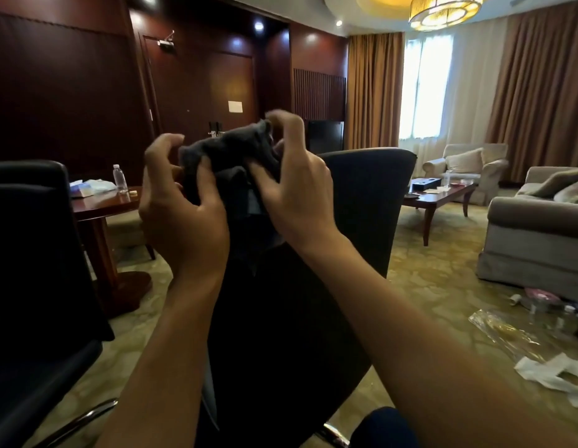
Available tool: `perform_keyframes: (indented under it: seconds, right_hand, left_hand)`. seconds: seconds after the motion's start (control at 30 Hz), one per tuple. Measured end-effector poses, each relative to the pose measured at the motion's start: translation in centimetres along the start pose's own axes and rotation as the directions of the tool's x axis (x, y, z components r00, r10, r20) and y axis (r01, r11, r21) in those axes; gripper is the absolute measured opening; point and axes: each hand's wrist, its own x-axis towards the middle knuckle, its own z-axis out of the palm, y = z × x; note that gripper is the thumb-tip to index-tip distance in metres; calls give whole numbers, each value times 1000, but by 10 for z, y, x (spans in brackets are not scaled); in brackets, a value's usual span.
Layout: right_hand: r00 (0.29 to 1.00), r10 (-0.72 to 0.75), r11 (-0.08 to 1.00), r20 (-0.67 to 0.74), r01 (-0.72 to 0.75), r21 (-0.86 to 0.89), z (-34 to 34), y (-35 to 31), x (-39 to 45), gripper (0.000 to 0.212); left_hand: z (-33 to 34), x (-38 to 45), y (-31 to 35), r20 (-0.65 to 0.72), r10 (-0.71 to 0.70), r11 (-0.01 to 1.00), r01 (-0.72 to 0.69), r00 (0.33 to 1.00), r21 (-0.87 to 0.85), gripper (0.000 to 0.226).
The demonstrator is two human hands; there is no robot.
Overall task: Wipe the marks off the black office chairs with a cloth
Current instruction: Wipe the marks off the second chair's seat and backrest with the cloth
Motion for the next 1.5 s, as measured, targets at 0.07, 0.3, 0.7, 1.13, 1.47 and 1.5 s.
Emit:
perform_keyframes:
  seconds: [0.07, 0.3, 0.7, 1.13, 1.47, 1.5]
  right_hand:
    - [997, -78, 993, -5, 77, -87, 0, -3, 7, 53]
    - [995, 74, 951, 68, -50, -305, -38, 50, 23, 25]
    - [985, 134, 961, 109, -102, -257, -36, 48, 22, 18]
    - [967, 66, 840, 246, 79, -537, 5, -4, 30, 18]
    - [941, 292, 850, 169, -175, -496, -106, 110, 38, 23]
    - [931, 320, 864, 176, -210, -458, -114, 120, 40, 22]
  left_hand:
    - [5, 1, 0, 16, 39, 994, -40, 999, 99, 24]
    - [41, 4, 29, 289, 212, 873, -314, 934, 373, 31]
    - [35, 14, 20, 393, 286, 844, -424, 874, 328, 38]
    - [7, 44, -2, 321, 123, 845, -269, 939, 463, 29]
    - [116, -17, 73, 547, 279, 801, -505, 789, 320, 35]
    - [123, -19, 76, 579, 283, 786, -531, 765, 317, 36]
